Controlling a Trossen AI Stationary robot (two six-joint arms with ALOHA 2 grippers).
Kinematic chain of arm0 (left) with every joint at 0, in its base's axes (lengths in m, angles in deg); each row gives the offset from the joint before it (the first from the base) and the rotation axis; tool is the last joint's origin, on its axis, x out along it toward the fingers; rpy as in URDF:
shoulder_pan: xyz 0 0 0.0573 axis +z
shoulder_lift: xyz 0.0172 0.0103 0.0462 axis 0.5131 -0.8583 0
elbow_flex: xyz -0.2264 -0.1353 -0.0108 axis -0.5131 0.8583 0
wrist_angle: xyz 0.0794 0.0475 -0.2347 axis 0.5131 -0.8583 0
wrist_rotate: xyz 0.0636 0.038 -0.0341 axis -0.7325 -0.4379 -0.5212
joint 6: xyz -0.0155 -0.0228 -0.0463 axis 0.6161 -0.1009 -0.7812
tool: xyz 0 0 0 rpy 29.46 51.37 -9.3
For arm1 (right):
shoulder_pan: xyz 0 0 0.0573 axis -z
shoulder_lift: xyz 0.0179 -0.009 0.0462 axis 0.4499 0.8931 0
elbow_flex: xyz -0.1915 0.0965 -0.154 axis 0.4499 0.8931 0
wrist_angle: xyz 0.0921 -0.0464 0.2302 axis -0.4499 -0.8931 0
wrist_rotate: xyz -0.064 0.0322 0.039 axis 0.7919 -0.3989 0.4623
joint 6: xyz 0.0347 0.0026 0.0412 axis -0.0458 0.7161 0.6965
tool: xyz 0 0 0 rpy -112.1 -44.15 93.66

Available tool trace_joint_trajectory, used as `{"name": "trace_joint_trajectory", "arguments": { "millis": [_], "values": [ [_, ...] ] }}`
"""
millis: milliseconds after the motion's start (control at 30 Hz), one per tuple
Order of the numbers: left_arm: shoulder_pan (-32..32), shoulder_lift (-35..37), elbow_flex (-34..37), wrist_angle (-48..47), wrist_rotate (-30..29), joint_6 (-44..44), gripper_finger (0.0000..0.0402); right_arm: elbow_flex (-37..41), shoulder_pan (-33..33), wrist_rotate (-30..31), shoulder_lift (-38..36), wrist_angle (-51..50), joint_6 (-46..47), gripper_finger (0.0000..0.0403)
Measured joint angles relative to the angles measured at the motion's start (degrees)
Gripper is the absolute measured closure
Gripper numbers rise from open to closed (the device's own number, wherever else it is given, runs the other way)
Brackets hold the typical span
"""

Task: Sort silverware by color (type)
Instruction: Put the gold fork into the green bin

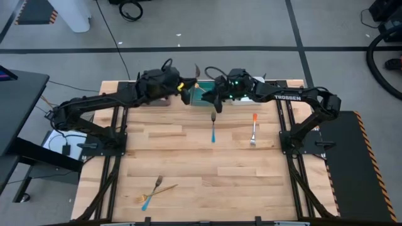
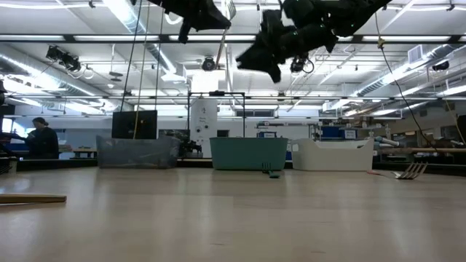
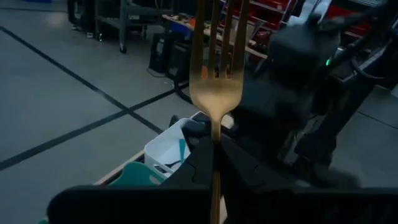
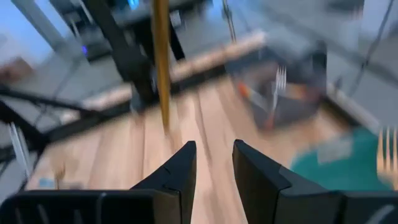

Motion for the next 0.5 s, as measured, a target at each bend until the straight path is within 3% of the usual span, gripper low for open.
{"name": "trace_joint_trajectory", "arguments": {
  "millis": [233, 500],
  "values": [
    [0.0, -2.8, 0.0, 4.0, 0.0, 0.1, 0.0384, 0.0, -0.2, 1.4, 0.0, 14.2, 1.4, 0.0291],
    [-0.1, -7.7, 0.1, 9.4, 0.1, -1.5, 0.0384, 0.0, -0.2, 3.7, 0.0, 15.3, 3.9, 0.0291]
  ]
}}
